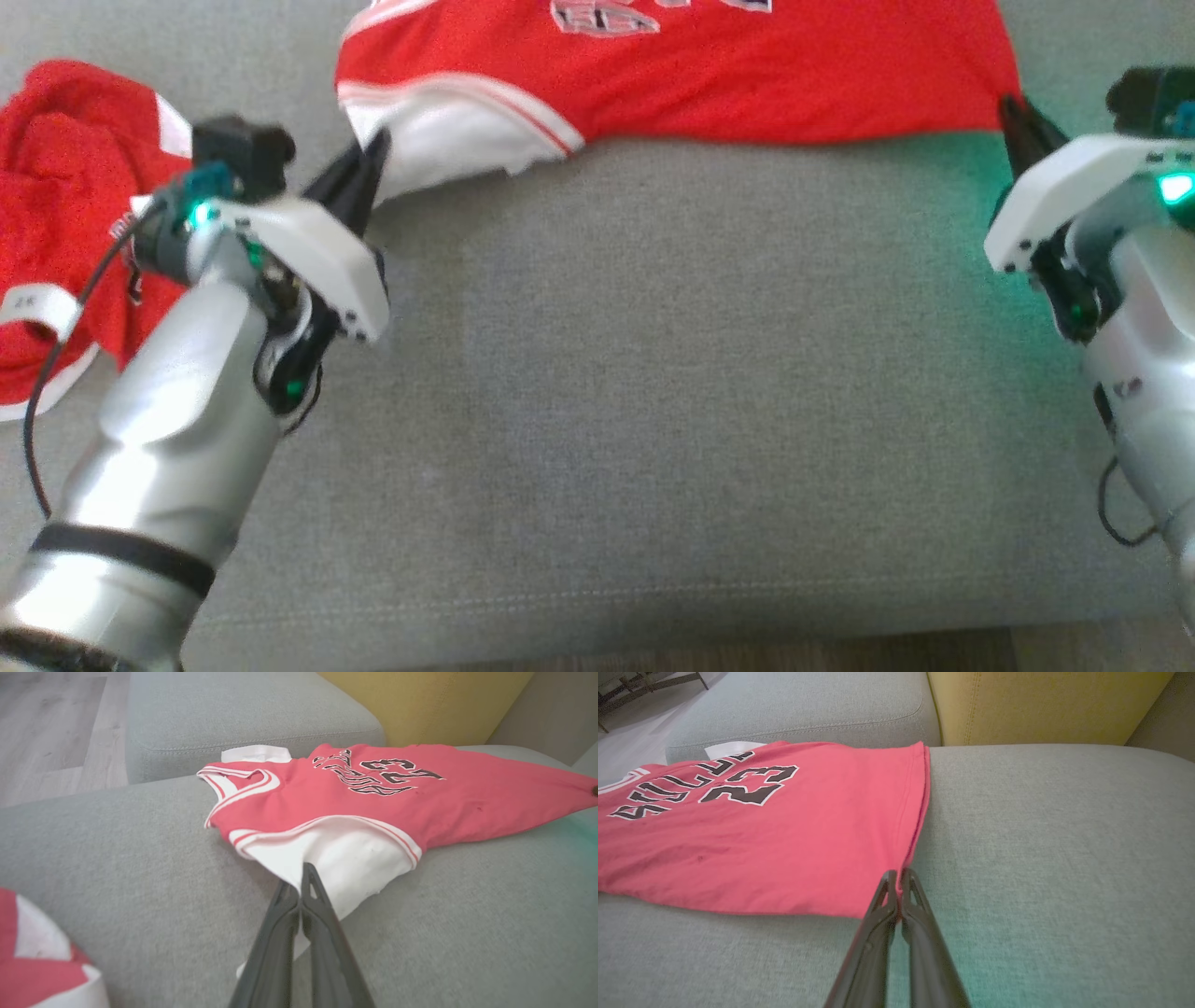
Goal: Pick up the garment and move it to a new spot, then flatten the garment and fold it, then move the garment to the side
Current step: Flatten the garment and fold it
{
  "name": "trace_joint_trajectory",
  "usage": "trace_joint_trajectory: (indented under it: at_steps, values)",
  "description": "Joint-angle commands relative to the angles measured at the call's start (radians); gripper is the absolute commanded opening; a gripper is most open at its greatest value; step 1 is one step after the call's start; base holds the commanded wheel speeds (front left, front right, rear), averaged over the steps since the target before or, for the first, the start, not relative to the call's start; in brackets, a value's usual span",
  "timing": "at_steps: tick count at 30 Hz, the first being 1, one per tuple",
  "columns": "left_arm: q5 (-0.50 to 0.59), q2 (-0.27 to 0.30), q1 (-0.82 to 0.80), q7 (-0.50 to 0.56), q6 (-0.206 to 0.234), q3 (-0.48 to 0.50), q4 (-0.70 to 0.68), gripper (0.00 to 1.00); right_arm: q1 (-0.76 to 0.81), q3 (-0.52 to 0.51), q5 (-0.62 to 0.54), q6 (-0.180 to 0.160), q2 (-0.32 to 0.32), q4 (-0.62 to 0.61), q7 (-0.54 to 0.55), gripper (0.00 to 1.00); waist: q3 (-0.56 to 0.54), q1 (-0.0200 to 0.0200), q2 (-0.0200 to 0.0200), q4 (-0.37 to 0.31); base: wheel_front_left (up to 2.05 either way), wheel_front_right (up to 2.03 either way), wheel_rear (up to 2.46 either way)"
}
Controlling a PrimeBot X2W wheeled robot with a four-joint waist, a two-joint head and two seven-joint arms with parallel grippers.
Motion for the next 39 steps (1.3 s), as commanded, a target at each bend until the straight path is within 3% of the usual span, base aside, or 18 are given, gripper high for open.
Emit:
trace_joint_trajectory:
  at_steps: [1, 14, 28, 39]
  values:
    - [-0.019, 0.061, -0.013, 0.007, 0.0, 0.018, -0.048, 0.0, 0.017, 0.03, 0.023, 0.007, -0.017, -0.036, 0.008, 0.0, -0.027, 0.0, 0.0, 0.006, 0.0, 0.0, 0.0]
    - [-0.179, 0.196, 0.179, 0.148, 0.0, -0.072, -0.246, 0.0, 0.129, 0.232, 0.16, 0.007, -0.109, -0.109, 0.113, 0.0, -0.131, 0.0, 0.0, -0.007, 0.0, 0.0, 0.0]
    - [-0.453, 0.338, 0.346, 0.377, 0.0, -0.051, -0.474, 0.0, 0.245, 0.38, 0.363, 0.007, -0.242, -0.229, 0.345, 0.0, -0.222, 0.0, 0.0, -0.02, 0.0, 0.0, 0.0]
    - [-0.563, 0.434, 0.47, 0.496, 0.011, -0.061, -0.629, 0.0, 0.32, 0.443, 0.496, 0.007, -0.327, -0.337, 0.533, 0.0, -0.266, 0.0, 0.0, -0.041, 0.0, 0.0, 0.0]
